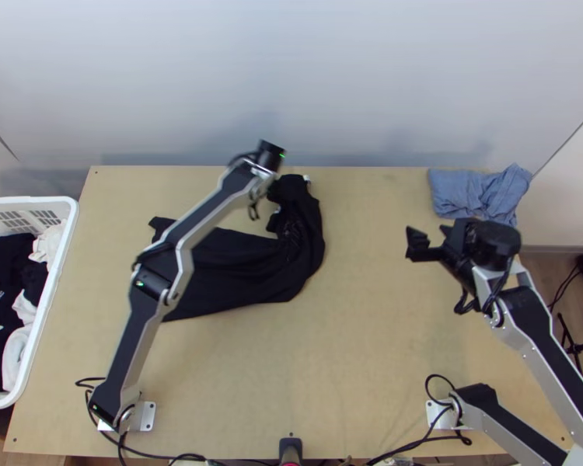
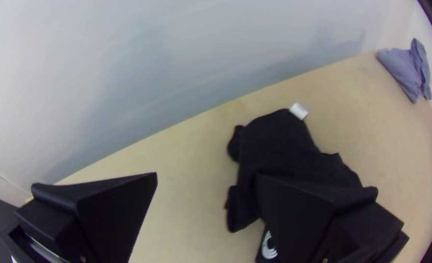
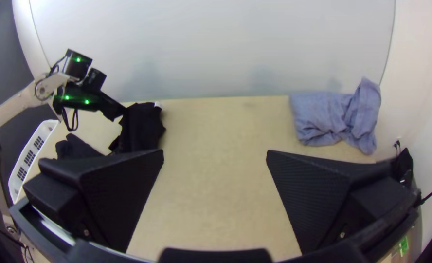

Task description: Fold the t-shirt

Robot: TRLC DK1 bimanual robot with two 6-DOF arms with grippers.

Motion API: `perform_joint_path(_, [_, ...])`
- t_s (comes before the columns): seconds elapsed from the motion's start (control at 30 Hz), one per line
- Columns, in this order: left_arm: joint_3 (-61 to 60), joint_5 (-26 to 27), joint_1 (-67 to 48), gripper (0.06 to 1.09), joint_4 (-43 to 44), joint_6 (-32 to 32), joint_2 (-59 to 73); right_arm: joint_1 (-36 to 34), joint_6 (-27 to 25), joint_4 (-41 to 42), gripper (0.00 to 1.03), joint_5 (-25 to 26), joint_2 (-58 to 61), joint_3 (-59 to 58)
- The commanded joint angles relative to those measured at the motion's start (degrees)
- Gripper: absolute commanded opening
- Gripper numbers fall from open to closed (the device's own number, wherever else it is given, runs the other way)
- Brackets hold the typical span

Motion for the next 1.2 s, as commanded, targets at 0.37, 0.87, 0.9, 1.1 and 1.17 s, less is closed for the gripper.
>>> perform_joint_path(0.37, [-15.7,8.1,5.1,1.04,-17.9,-6.8,-35.3,13.7,6.1,-0.5,0.98,-2.7,4.4,-9.2])
perform_joint_path(0.87, [-47.5,9.6,4.3,1.04,-16.1,-9.9,-62.9,21.5,6.0,3.6,0.97,-4.4,24.9,-0.1])
perform_joint_path(0.9, [-49.4,9.6,4.3,1.04,-15.9,-9.8,-64.0,22.4,5.8,3.9,0.98,-4.4,25.7,0.3])
perform_joint_path(1.1, [-56.2,9.6,4.8,1.04,-15.8,-9.7,-69.5,23.7,5.0,8.5,0.97,-4.4,30.3,2.2])
perform_joint_path(1.17, [-57.1,9.6,5.5,1.04,-15.9,-9.7,-71.0,23.6,4.8,8.5,0.97,-4.4,32.2,4.1])
